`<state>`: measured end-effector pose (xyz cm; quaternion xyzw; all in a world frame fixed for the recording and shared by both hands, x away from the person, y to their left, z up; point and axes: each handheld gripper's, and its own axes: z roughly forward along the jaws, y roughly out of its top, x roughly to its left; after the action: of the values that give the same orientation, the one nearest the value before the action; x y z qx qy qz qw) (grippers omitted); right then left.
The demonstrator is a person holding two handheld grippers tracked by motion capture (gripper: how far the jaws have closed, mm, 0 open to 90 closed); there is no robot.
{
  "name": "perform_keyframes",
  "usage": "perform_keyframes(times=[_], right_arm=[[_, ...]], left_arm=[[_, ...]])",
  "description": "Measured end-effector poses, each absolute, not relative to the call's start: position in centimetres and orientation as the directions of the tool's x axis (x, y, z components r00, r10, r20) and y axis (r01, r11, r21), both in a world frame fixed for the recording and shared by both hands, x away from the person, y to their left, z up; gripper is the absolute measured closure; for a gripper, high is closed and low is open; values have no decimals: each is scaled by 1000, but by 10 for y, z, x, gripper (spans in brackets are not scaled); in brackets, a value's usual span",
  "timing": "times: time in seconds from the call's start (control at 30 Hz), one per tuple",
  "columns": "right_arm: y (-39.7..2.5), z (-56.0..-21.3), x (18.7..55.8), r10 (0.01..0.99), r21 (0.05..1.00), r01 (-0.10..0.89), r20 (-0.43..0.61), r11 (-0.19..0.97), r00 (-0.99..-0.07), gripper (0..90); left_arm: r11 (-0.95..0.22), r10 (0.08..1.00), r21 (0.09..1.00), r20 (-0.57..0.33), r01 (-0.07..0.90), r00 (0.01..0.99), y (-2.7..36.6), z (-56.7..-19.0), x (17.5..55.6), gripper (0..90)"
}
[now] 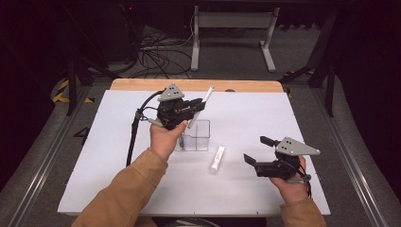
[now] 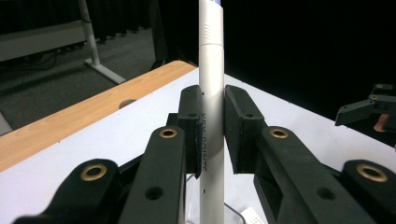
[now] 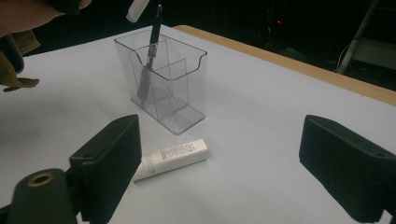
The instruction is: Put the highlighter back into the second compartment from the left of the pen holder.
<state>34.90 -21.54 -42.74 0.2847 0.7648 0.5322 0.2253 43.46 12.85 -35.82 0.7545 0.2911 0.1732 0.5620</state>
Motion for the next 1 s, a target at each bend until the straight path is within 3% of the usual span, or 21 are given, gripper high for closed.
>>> perform_keyframes(times=[0.2, 0.4, 0.67, 1.0], right_arm=[[-216, -427, 349, 676, 942, 194, -43, 272, -736, 135], [-216, -427, 349, 675, 943, 193, -44, 272, -736, 135], [-215, -427, 349, 674, 943, 192, -45, 273, -737, 135], [-215, -427, 349, 672, 942, 193, -46, 276, -739, 135]], left_arm=[[-238, 642, 950, -3, 203, 766, 128, -365, 437, 780], [-240, 648, 949, 0, 204, 761, 131, -373, 440, 779], [-207, 649, 946, -60, 252, 758, 135, -389, 444, 779], [-214, 654, 938, -70, 273, 753, 135, -400, 447, 778]])
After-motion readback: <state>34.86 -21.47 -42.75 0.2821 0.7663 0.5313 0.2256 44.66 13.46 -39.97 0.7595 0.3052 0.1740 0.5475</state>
